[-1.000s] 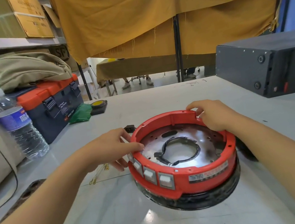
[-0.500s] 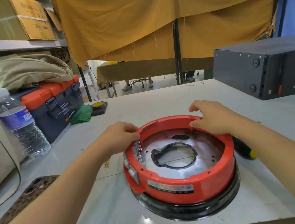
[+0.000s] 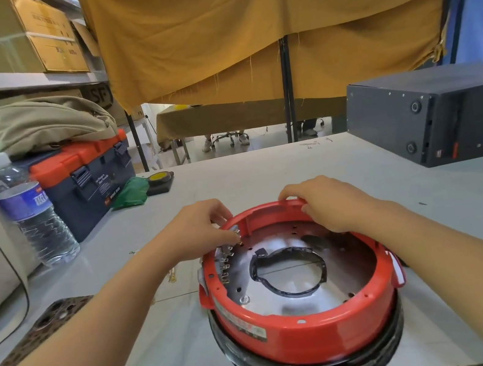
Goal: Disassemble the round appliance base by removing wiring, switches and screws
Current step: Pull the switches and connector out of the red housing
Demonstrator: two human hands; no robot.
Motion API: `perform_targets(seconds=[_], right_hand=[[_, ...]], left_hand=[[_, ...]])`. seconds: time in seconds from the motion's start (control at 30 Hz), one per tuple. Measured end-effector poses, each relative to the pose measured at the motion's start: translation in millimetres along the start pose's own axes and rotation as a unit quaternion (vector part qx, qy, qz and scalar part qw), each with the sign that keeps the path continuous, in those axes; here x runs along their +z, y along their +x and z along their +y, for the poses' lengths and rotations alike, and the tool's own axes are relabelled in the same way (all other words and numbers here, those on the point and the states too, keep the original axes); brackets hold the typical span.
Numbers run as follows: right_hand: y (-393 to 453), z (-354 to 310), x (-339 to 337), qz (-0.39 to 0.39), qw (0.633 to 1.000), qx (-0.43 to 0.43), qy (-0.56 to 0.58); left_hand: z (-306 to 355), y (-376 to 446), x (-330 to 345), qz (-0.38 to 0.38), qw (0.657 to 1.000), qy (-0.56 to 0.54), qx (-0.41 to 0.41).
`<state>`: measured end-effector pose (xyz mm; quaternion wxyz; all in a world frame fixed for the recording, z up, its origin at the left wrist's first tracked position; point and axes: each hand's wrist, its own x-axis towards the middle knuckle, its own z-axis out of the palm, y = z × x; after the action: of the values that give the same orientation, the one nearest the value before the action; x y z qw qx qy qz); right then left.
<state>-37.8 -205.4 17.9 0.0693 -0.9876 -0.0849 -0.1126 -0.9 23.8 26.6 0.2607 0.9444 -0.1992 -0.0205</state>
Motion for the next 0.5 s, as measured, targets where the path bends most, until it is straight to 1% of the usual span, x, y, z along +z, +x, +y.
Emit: perform_targets(seconds=[0.13, 0.2, 0.27, 0.43, 0.5], right_hand=[[1.5, -2.7, 1.0, 0.022, 0.998, 0.014, -0.052], [0.7, -3.7, -1.8, 0.036, 0.996, 0.023, -0.076], [0.1, -3.2, -4.2, 0.034, 0.996, 0.034, -0.078], [5.1, 3.8, -6.3, -0.039, 0.999, 0.023, 0.018], [7.9, 6.1, -5.3, -0.052, 0.997, 0.018, 0.052]], left_hand=[[4.8, 4.1, 3.2, 0.031, 0.999, 0.001, 0.010], [9.0, 7.8, 5.8, 0.035, 0.999, 0.016, 0.022], [13.6, 13.3, 8.4, 0.034, 0.998, 0.034, 0.034], [21.3, 27.3, 14.5, 0.037, 0.998, 0.016, 0.057], [23.7, 33.0, 16.6, 0.038, 0.997, 0.023, 0.066]])
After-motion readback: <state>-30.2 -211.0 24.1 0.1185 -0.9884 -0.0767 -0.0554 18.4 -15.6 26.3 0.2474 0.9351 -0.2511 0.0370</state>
